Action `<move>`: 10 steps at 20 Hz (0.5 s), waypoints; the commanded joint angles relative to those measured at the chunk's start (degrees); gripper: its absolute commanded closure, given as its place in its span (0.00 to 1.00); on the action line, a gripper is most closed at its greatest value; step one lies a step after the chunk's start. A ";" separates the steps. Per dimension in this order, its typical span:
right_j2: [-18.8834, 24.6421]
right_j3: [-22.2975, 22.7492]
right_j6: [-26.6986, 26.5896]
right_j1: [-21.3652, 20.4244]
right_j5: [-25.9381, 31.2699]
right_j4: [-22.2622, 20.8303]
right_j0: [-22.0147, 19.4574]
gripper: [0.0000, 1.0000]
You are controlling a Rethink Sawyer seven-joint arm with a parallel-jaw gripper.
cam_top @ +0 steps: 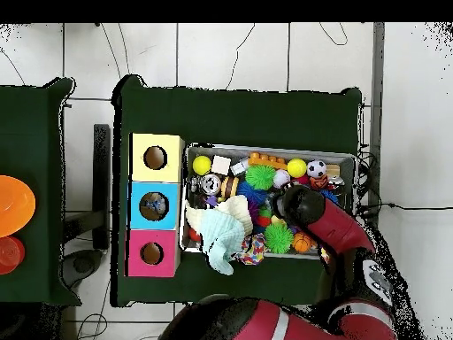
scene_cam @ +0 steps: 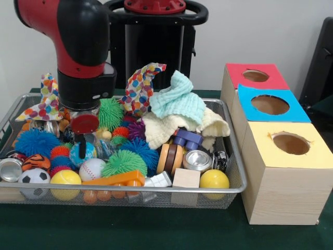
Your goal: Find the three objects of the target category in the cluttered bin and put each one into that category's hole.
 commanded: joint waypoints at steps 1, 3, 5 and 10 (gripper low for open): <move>6.68 -0.84 9.15 3.47 -1.59 2.98 0.31 0.00; 7.23 0.51 8.01 3.24 -1.44 2.32 -0.54 0.00; 7.38 2.31 7.66 2.42 -1.78 1.82 -0.93 0.00; 8.42 3.47 7.04 2.82 -4.03 0.96 -1.92 0.00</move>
